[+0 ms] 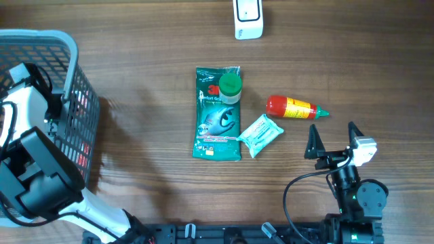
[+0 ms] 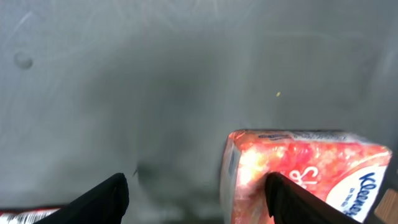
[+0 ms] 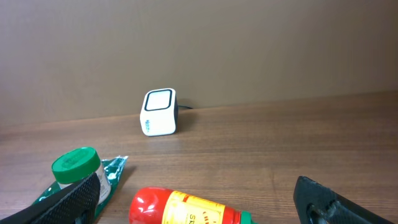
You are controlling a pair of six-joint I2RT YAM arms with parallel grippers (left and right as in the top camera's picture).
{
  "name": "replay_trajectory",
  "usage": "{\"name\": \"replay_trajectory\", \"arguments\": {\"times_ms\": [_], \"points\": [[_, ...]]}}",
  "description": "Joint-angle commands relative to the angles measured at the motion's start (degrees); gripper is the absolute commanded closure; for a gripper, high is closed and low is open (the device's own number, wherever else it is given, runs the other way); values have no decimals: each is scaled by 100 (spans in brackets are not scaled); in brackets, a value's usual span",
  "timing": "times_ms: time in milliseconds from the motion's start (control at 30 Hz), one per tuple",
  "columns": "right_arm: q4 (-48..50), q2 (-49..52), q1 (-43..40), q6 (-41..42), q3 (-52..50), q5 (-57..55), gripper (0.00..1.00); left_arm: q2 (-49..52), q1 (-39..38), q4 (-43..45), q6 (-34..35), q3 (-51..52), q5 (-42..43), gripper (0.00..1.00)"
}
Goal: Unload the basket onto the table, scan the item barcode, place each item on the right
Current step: 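Reach into the basket and grasp the red Kleenex tissue pack, then place the Kleenex pack on the table beside the jar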
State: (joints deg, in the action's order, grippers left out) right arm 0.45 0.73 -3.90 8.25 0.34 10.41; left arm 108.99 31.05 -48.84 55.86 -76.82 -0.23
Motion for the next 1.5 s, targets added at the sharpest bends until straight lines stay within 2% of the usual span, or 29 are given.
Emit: {"name": "replay_trajectory", "arguments": {"times_ms": [0, 67, 100, 167, 200, 233, 267, 300, 367, 400, 467, 500, 533, 567, 667, 733, 867, 933, 1000, 1100, 1167, 1200, 1333, 1467], "points": [[31, -46, -7, -61, -2, -11, 0, 129, -17, 170, -9, 87, -221, 31], [31, -46, -7, -63, -2, -11, 0, 162, -76, 238, -9, 87, -221, 39], [31, -46, -7, -61, -2, -11, 0, 162, -122, 291, -9, 87, -223, 46], [31, -46, -7, -61, -2, -11, 0, 162, -212, 387, -9, 87, -223, 55], [31, -46, -7, -59, -2, -11, 0, 162, -273, 422, -7, 87, -223, 57], [31, -46, -7, -63, -2, -11, 0, 162, -326, 431, -7, 87, -225, 51], [28, -46, -7, -61, -2, -11, 0, 162, -387, 428, -9, 87, -227, 32], [31, -46, -7, -61, -2, -11, 0, 164, -431, 433, -7, 92, -247, 23], [31, -46, -7, -61, -2, -11, 0, 170, -470, 566, -7, 234, -267, 21], [28, -46, -7, -61, -2, -9, 0, 170, -470, 675, -7, 350, -269, 24], [31, -46, -7, -61, -2, -11, 0, 173, -470, 979, -9, 664, -269, 44], [31, -46, -7, -63, -2, -11, 0, 173, -468, 1145, -9, 837, -271, 62], [31, -46, -7, -61, -2, -11, 0, 173, -463, 1182, -11, 916, -297, 88], [31, -46, -7, -61, -2, -11, 0, 170, -463, 1150, -13, 929, -354, 96], [31, -46, -7, -61, -2, -11, 0, -138, -323, 1078, -562, 866, -439, 96], [31, -46, -7, -63, -2, -11, 0, -656, -107, 922, -614, 772, -437, 96], [31, -46, -7, -61, -2, -11, 0, -2361, 387, 785, -590, 678, -409, 96], [31, -46, -7, -61, -2, -11, 0, -3582, 483, 791, -549, 678, 11, 96], [31, -46, -7, -61, -2, -11, 0, -4332, 378, 789, -531, 678, 623, 96], [31, -46, -7, -59, -2, -11, 0, -5257, -372, 787, -868, 680, 1740, 96], [31, -46, -7, -61, -2, -11, 0, -5469, -1147, 761, -1521, 682, 1843, 96], [28, -46, -7, -61, -2, -11, 0, -5488, -1904, 719, -2175, 697, 1843, 96], [31, -46, -7, -61, -2, -11, 0, -5029, -3810, 483, -3174, 970, 1843, 96], [31, -46, -7, -61, -2, -11, 0, -3915, -5235, 612, -3362, 1268, 1821, 96]]}}
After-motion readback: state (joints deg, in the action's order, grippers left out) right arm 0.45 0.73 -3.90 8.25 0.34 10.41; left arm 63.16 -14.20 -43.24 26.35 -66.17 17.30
